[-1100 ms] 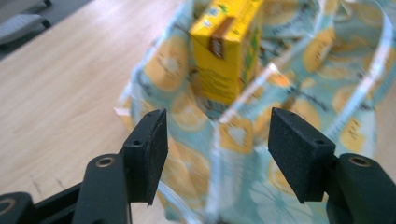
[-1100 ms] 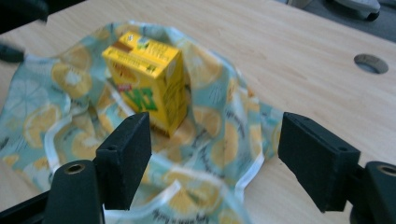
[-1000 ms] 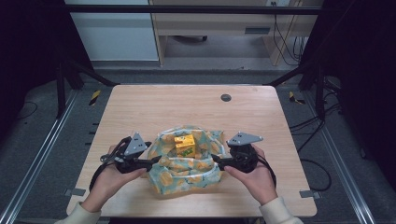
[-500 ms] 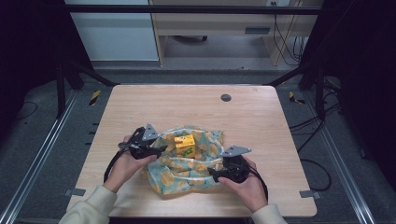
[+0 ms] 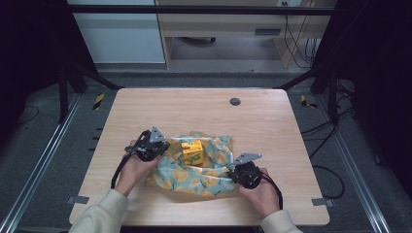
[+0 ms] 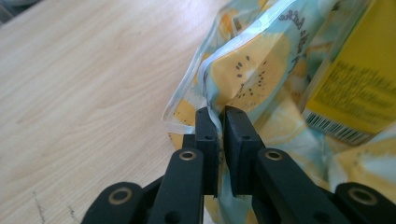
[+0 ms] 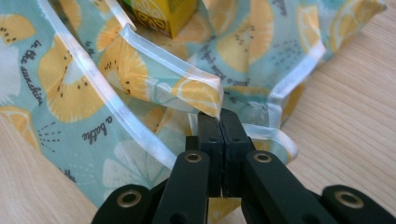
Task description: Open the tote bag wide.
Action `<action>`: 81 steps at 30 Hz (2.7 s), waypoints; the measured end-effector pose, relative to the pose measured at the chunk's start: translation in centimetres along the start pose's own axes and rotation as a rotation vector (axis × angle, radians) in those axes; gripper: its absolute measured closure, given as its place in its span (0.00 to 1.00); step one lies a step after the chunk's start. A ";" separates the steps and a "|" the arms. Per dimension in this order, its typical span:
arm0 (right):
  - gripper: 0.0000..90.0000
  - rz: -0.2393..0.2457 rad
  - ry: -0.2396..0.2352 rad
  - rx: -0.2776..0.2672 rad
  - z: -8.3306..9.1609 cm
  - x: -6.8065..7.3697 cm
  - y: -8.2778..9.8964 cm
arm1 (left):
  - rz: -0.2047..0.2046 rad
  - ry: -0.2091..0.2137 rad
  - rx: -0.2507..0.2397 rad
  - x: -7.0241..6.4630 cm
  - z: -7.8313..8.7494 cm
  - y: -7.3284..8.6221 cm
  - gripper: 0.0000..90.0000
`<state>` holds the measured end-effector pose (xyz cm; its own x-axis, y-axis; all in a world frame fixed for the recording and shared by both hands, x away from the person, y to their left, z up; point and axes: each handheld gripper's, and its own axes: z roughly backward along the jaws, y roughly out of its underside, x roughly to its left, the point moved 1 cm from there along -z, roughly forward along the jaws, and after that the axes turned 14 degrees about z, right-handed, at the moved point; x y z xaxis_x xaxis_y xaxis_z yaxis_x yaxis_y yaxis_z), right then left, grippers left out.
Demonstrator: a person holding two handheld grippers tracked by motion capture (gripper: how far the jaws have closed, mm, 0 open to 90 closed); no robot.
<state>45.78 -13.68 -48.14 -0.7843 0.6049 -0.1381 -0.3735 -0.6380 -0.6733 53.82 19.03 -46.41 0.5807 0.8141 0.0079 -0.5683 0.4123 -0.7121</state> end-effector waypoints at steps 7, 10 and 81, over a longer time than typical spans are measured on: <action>1.00 -0.017 0.004 0.038 -0.3 -0.5 0.9 | 0.002 -0.007 0.035 0.7 -0.7 0.6 0.97; 1.00 -0.006 0.008 0.052 -0.3 -0.5 1.1 | 0.000 -0.010 0.046 0.8 -0.8 0.8 0.98; 0.08 -0.272 0.272 -0.011 3.3 -7.2 6.4 | 0.269 -0.138 0.074 9.2 6.5 9.7 0.11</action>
<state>47.45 -23.70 -49.06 -0.4969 0.8565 -0.1399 -0.5435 -0.4328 -0.7192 49.85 33.15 -48.69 0.3218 0.9439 -0.0746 -0.7349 0.1993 -0.6482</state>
